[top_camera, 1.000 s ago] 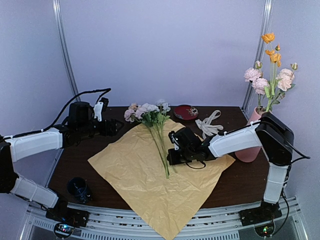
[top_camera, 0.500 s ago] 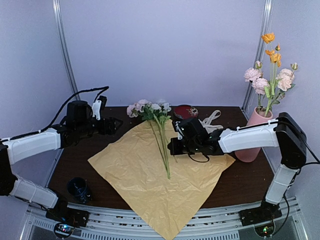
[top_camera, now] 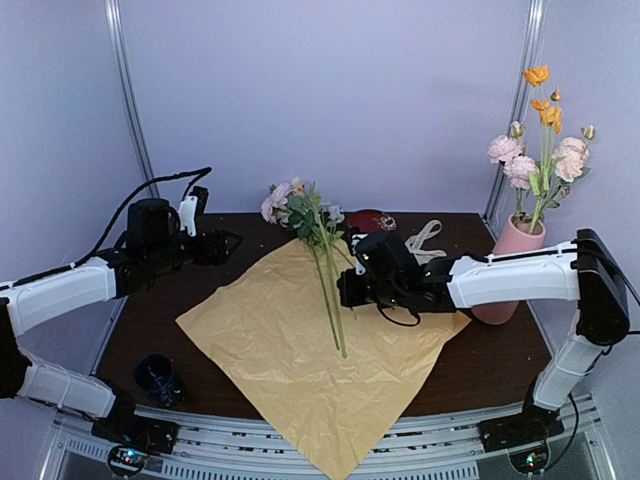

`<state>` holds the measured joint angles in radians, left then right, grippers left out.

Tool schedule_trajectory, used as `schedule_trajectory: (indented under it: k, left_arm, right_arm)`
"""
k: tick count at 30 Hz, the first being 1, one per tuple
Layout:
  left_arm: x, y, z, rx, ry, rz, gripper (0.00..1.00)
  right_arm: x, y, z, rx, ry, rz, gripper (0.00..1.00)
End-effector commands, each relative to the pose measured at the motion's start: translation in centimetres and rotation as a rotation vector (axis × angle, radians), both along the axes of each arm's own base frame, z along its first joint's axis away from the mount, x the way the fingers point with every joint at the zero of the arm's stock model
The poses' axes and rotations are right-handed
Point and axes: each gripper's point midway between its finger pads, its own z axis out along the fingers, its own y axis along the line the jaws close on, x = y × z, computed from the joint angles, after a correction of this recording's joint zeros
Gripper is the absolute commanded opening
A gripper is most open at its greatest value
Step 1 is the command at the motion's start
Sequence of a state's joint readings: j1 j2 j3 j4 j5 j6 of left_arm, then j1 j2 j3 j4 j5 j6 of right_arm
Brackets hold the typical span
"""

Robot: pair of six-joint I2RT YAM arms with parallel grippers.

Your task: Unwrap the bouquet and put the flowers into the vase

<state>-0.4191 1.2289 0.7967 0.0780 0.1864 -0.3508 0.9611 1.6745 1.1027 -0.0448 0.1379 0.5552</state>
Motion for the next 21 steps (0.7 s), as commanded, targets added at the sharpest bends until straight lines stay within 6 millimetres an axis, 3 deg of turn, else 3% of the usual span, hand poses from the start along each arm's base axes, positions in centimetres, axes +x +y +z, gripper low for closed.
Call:
schedule_trajectory:
  k: [1,5,12,21]
  left_arm:
    - [0.4,-0.1,1.9,-0.023,-0.06,0.006,0.9]
    - [0.4,-0.1,1.6,-0.02,-0.055,0.005,0.9]
    - [0.6,-0.2,1.2,-0.016,-0.044,0.003,0.9]
    - [0.6,-0.2,1.2,-0.015,-0.043,0.002,0.9]
  right_arm:
    - [0.6,-0.4,-0.5,-0.137,-0.046,-0.048,0.0]
    - [0.2,0.1,-2.4,-0.173,-0.016,-0.03,0.0]
    - [-0.6,2.9,-1.4,-0.046,0.009,0.064,0.0]
    - [-1.9,4.9,-2.5,0.067,0.099,0.115,0.0]
